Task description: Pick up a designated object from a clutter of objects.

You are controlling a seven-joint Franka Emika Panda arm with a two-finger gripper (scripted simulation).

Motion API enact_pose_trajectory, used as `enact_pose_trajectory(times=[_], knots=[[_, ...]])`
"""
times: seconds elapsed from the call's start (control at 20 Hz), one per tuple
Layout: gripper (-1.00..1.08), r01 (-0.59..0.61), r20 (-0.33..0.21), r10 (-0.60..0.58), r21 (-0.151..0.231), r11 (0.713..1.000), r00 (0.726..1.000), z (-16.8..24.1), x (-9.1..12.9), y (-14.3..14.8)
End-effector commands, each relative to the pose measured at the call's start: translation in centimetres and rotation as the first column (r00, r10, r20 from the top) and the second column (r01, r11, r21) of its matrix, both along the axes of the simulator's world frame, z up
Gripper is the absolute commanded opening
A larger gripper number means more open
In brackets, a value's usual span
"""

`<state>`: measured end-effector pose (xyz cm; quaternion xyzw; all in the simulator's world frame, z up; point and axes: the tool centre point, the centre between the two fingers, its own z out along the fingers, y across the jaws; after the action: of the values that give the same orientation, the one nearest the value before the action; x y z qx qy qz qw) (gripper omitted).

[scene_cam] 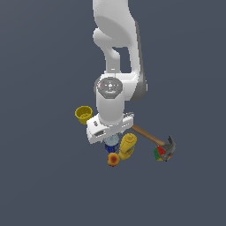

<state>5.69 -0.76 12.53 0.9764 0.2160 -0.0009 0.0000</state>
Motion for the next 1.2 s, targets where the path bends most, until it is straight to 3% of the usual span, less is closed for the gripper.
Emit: enact_pose_trajectory(times=[0.0,0.9,0.95,1.15], knots=[[1.00,0.000,0.000,0.000,0.000,1.000,1.000,0.0,0.0,0.0],[1.00,-0.004,0.002,0.004,0.000,1.000,1.000,-5.1,0.0,0.0],[-1.00,-0.004,0.002,0.004,0.000,1.000,1.000,-5.1,0.0,0.0],[-1.00,-0.004,0.002,0.004,0.000,1.000,1.000,-5.1,0.0,0.0]])
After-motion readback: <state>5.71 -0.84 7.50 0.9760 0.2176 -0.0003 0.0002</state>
